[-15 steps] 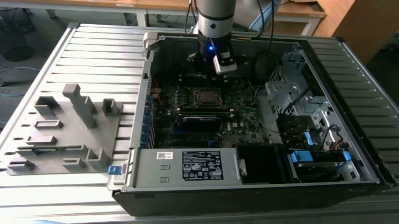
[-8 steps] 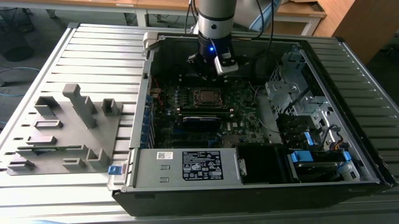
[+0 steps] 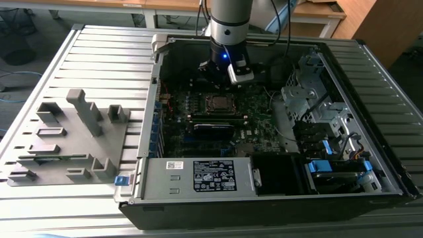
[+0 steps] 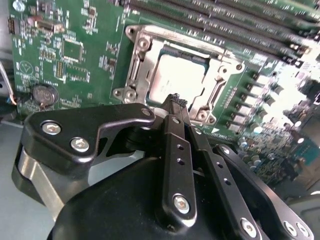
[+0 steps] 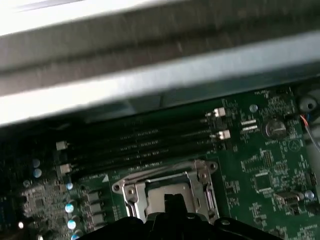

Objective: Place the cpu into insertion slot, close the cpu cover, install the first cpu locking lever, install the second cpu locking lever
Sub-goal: 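Install the first cpu locking lever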

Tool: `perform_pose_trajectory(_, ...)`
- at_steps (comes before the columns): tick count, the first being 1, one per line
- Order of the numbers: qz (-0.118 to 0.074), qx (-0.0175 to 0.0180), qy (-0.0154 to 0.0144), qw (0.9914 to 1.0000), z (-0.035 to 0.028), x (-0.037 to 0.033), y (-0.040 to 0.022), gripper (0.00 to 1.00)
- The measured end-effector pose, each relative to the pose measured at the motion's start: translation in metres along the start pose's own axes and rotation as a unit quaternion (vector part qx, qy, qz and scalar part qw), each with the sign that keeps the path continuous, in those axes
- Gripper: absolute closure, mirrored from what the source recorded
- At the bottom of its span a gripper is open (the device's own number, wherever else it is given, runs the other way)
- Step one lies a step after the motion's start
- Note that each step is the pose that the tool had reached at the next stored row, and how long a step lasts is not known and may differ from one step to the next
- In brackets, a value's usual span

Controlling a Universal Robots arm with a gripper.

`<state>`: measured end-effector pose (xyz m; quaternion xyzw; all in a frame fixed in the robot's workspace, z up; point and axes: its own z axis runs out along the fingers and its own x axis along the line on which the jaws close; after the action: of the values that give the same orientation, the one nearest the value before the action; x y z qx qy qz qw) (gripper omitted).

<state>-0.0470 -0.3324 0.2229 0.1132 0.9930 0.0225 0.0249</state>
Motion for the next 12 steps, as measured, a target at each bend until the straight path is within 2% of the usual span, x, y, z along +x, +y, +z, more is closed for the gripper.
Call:
perform_pose_trajectory(5,0.0,0.0,0.0,1.0,-0.0003,-0.0017,-0.0073,0.89)
perform_pose_trajectory(12,-0.004,-0.0002,0.0002,0.99999,-0.0044,-0.002,-0.0077,0.89)
